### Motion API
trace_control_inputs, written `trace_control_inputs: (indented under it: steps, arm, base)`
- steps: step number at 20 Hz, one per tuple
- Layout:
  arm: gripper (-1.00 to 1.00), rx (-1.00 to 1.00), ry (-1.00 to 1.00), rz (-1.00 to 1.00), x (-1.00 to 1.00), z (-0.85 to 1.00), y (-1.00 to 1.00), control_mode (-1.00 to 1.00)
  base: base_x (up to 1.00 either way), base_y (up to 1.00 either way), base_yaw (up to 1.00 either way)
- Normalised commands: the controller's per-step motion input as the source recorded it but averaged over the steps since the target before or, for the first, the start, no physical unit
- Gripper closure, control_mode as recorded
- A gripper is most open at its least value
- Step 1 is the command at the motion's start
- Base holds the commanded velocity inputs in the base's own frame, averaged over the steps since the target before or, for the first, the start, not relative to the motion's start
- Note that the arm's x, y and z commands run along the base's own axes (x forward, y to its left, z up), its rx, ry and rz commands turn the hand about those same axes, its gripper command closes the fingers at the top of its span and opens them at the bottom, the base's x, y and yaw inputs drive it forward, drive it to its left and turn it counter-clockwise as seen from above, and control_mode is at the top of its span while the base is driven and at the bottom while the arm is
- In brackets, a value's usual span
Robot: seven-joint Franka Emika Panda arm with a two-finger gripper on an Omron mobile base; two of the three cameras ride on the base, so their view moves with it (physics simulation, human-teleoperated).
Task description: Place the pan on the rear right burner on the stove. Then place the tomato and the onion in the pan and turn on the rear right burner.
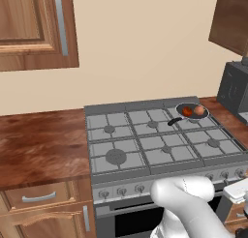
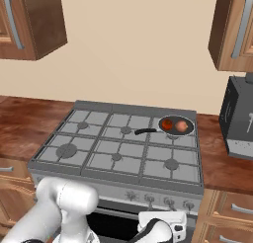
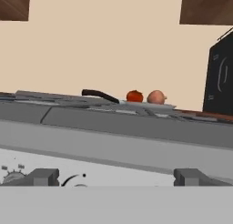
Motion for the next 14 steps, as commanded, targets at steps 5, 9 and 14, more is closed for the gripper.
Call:
trace_control_inputs:
  steps: [5, 9, 14]
  arm:
    - [-1.0, 0.0, 0.0, 0.0, 0.17, -0.21, -0.07, -1.0]
    - [-1.0, 0.0, 0.0, 0.0, 0.09, -0.16, -0.13, -1.0]
    - [-1.0, 0.0, 0.0, 0.0, 0.1, -0.15, -0.12, -1.0]
  base:
    - [0.0, 0.0, 0.0]
    - [0.0, 0.0, 0.0]
    - [0.0, 0.0, 0.0]
